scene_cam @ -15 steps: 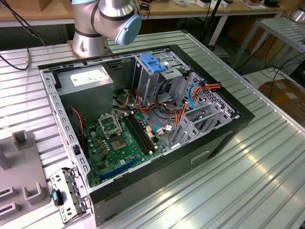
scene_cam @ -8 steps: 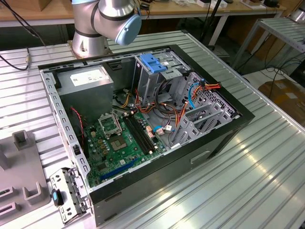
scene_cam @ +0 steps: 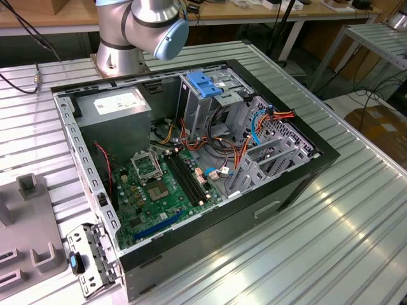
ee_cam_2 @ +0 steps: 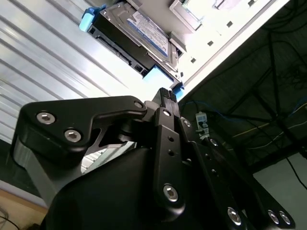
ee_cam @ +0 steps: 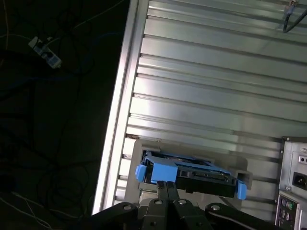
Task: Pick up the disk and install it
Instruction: 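Pick up the disk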
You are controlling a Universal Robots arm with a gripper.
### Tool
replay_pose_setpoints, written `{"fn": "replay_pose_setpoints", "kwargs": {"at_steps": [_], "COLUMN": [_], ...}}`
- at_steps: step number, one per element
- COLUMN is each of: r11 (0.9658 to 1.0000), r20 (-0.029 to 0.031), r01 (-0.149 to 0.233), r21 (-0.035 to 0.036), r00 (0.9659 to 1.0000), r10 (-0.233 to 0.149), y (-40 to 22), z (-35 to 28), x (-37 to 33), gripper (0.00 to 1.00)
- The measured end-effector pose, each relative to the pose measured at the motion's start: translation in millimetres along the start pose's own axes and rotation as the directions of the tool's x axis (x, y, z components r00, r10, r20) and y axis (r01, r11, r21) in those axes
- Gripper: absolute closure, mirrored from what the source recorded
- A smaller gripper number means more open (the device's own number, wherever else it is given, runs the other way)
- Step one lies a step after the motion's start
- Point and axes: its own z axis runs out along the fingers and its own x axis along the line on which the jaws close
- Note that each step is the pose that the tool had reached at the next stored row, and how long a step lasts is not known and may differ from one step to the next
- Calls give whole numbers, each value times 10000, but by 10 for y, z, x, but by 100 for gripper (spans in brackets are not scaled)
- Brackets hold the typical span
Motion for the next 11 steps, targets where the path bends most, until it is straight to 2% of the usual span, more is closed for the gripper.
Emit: {"fn": "replay_pose_setpoints", "kwargs": {"at_steps": [11], "r11": [9972], "r20": [-33], "r01": [751], "r21": [-14], "r00": [9972], "r10": [-751], "y": [0], "z": [1], "x": [0], "gripper": [89]}}
